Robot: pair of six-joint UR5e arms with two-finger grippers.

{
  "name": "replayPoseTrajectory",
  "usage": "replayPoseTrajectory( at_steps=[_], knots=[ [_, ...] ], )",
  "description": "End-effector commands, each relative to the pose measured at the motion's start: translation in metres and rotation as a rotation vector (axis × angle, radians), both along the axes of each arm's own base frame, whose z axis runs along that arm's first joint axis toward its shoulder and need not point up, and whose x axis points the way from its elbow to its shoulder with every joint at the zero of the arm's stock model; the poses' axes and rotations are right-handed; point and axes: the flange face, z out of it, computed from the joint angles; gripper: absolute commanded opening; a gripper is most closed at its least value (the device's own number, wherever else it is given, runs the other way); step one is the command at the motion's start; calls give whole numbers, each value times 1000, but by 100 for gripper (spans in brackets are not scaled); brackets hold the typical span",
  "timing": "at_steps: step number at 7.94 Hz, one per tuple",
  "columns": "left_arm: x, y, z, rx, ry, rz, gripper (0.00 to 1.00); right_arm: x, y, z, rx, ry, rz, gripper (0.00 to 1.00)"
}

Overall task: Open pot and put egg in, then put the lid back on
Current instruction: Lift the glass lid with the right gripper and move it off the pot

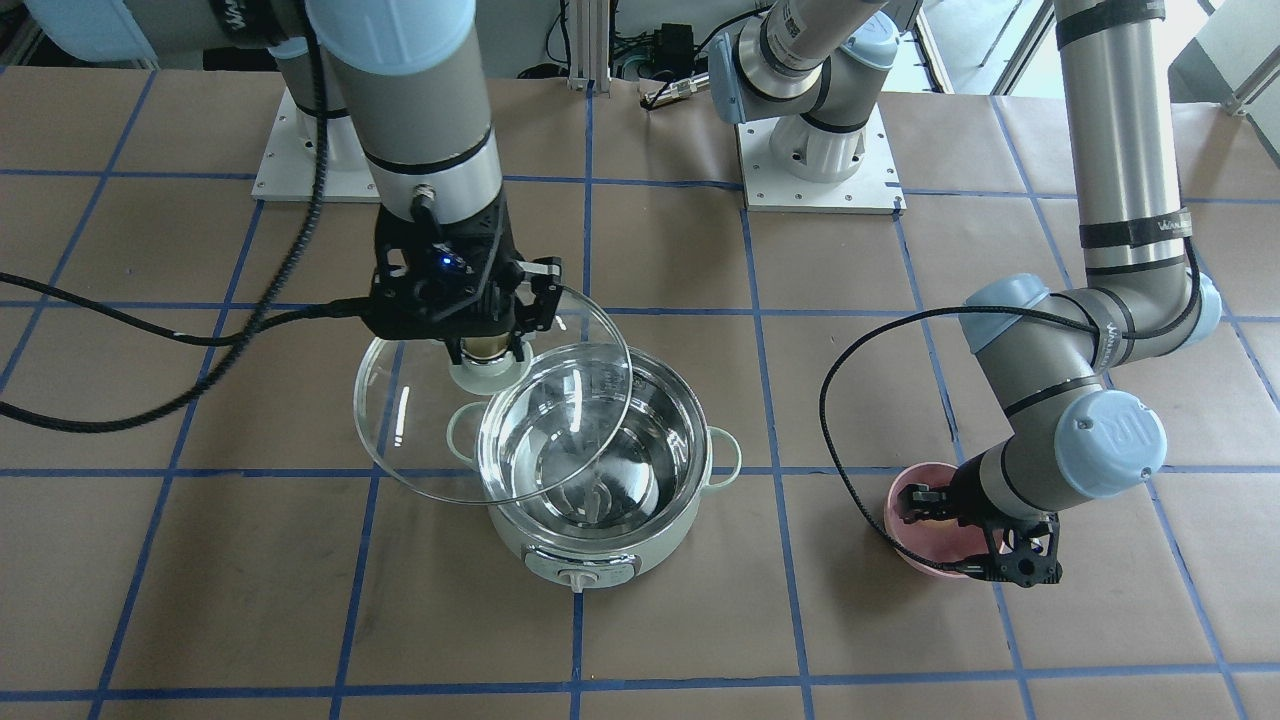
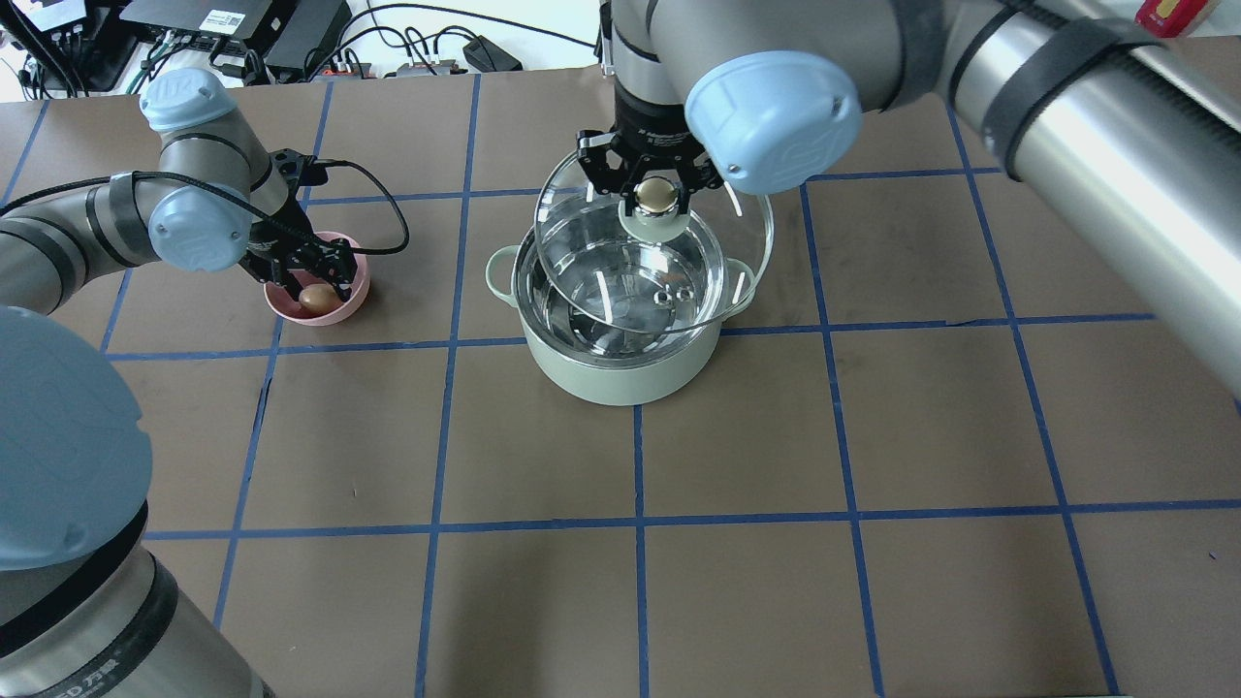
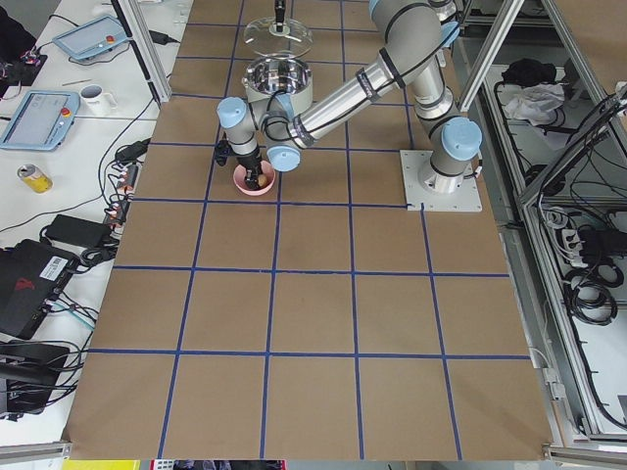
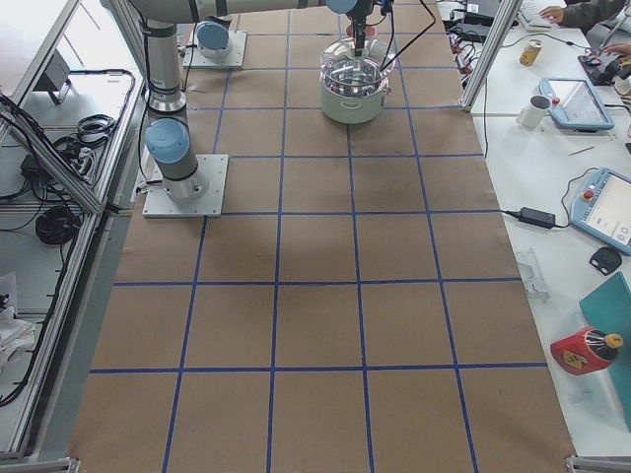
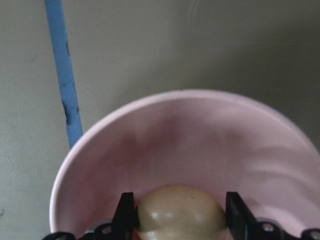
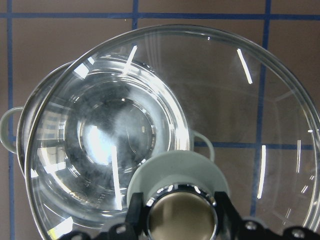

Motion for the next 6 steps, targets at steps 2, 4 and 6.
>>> replayPoseTrajectory(
  at_steps=[2, 4, 6],
  knots=[
    [-1, 0, 48, -66, -19, 2, 52, -107, 23, 50, 51, 106, 49, 0],
    [-13, 15, 101, -104, -15, 42, 51, -110, 26, 53, 53, 111, 80, 0],
    [-92, 29, 161, -212, 11, -34, 51, -110, 27, 45, 64, 103, 99, 0]
  ],
)
